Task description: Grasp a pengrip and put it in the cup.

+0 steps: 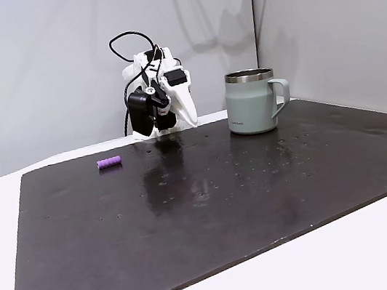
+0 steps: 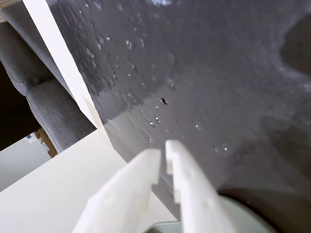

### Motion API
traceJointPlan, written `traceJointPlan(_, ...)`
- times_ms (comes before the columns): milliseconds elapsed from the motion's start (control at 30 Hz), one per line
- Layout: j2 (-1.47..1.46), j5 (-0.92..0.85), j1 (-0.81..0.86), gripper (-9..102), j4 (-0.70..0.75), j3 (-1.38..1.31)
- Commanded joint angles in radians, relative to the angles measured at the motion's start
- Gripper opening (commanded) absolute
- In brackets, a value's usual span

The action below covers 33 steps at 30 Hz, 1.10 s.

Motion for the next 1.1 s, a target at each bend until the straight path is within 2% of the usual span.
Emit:
traceJointPlan(0,0.011,-0.044,-0.028,0,-0.046,0.014)
traceJointPlan(500,0.011,-0.017,0.000,0,-0.029,-0.009)
traceJointPlan(700,0.011,-0.140,0.060,0,0.130,-0.232)
traceJointPlan(800,-0.015,-0.183,0.121,0,0.141,-0.291)
traceJointPlan(900,-0.149,-0.206,0.163,0,0.202,-0.428)
traceJointPlan(1067,-0.420,-0.215,0.249,0,0.399,-0.756)
